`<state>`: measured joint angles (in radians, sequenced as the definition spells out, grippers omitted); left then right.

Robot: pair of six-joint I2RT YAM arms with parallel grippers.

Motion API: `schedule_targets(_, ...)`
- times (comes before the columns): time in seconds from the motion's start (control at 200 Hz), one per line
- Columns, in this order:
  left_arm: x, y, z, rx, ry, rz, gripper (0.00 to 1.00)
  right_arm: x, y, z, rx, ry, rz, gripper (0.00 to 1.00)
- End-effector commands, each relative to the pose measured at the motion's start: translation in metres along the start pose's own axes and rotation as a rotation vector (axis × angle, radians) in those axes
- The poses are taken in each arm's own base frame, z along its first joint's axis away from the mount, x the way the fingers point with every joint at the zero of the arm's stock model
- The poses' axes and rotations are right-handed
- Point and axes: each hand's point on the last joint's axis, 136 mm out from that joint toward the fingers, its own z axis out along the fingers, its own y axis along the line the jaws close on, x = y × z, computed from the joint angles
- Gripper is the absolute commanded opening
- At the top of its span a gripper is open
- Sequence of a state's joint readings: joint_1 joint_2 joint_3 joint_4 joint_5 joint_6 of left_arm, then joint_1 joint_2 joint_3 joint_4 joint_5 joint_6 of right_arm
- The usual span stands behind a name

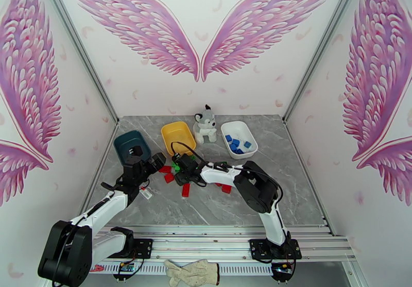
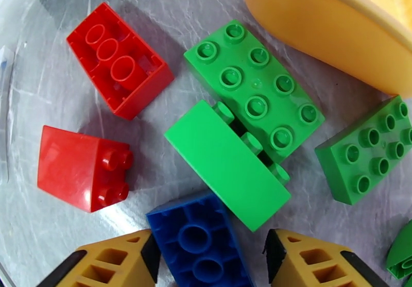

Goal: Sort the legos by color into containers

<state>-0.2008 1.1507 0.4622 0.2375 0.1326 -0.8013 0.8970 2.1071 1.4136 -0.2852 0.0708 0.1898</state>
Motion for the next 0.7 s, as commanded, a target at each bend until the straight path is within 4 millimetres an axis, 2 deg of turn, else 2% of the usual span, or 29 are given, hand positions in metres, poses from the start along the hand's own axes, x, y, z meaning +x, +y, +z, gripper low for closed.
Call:
schedule_targets(0.0,0.004,0.006,0.001,-0.006,0.01,-0.011,0.99,-0.002,0.0,0.004,0.007,0.011,-0.002,0.53)
schedule_targets(0.17,0.005,0.007,0.001,-0.006,0.012,-0.014,0.99,0.002,0.0,0.007,0.007,0.019,0.0,0.42)
schedule_targets(0.325,0.005,0.007,0.001,-0.006,0.012,-0.014,0.99,-0.001,0.001,0.001,0.0,-0.012,0.016,0.33)
schedule_targets(0.49,0.008,0.005,0.004,0.006,0.025,-0.013,0.99,-0.009,-0.001,-0.016,-0.002,-0.069,0.047,0.27)
schedule_targets(0.695,0.018,-0.007,0.013,0.034,0.07,0.019,0.99,-0.019,-0.011,-0.043,0.03,-0.155,0.088,0.25)
